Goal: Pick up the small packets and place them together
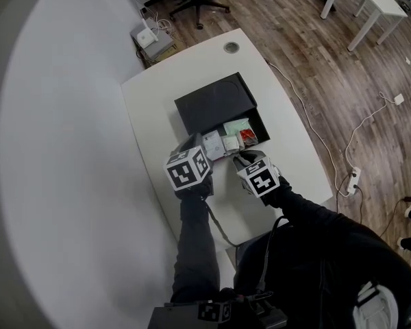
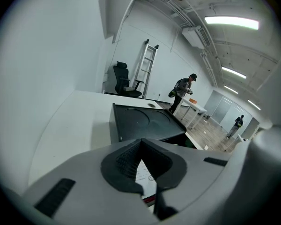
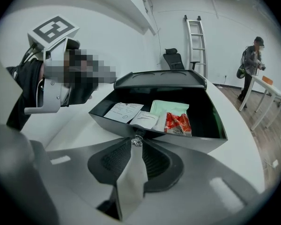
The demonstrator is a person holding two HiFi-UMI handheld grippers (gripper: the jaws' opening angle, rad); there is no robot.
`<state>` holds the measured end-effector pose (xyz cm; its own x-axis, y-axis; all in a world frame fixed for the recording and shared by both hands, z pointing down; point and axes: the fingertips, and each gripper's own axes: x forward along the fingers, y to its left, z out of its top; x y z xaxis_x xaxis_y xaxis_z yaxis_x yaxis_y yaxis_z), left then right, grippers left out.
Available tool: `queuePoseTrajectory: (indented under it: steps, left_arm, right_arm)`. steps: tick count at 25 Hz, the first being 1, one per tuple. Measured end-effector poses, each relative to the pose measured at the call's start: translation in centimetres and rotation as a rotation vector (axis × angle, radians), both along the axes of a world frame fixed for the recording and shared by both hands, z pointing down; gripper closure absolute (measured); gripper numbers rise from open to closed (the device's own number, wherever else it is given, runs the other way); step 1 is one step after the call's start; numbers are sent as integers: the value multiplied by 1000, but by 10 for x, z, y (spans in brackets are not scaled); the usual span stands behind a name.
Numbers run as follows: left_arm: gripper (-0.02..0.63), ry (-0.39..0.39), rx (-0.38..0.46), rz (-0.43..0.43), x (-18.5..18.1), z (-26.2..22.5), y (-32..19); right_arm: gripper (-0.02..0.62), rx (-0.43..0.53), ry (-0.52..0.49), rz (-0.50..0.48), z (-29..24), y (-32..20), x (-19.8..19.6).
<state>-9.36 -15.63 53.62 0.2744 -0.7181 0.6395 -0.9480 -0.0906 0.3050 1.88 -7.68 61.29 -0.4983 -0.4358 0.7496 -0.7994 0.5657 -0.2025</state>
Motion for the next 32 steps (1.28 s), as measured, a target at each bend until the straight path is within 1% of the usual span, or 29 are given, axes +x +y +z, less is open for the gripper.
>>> queuePoseTrajectory:
  steps: [3,5,8,10,13,16,18,20,22,25,30,32]
  left_arm:
    - [606,37,17,-35,-3,-7,12]
    - [606,61,16,-50,-5,-9,22]
    - [606,90,7,-76,-6,-8,39]
    - [606,97,0,-93,-6,-7,51]
    - [606,106,-10,-102,1,0,67]
    - [606,118,-21,-101,13,3,80]
    - [606,122,-28,-100,19,5,86]
    - [606,135,-33,-104,25,6,92]
    - [606,148,-36,-109,30,7,96]
    - [606,151,-37,-114,34,9,100]
    - [606,145,-37,-130,32,8,102]
    - [606,146,-34,-139,30,8,101]
  right_arm:
    - [500,-37,-61,-35,-12,3,6]
    - [483,-42,-100,-64,-28,5,13]
    - [483,1,-140,-85,-61,-6,32]
    - [483,45,-133,-106,-80,-23,44]
    - [483,79,-47,-201,-84,-50,53]
    - [466,46,73,-363,-67,-60,52]
    - [466,22,153,-470,-53,-60,51]
    - [468,-9,219,-547,-40,-59,51]
    - [466,-33,268,-600,-29,-59,51]
    - [465,-45,335,-657,-18,-63,51]
    - [465,-97,382,-713,-10,-61,45]
    - [465,-99,404,-736,-7,-60,41]
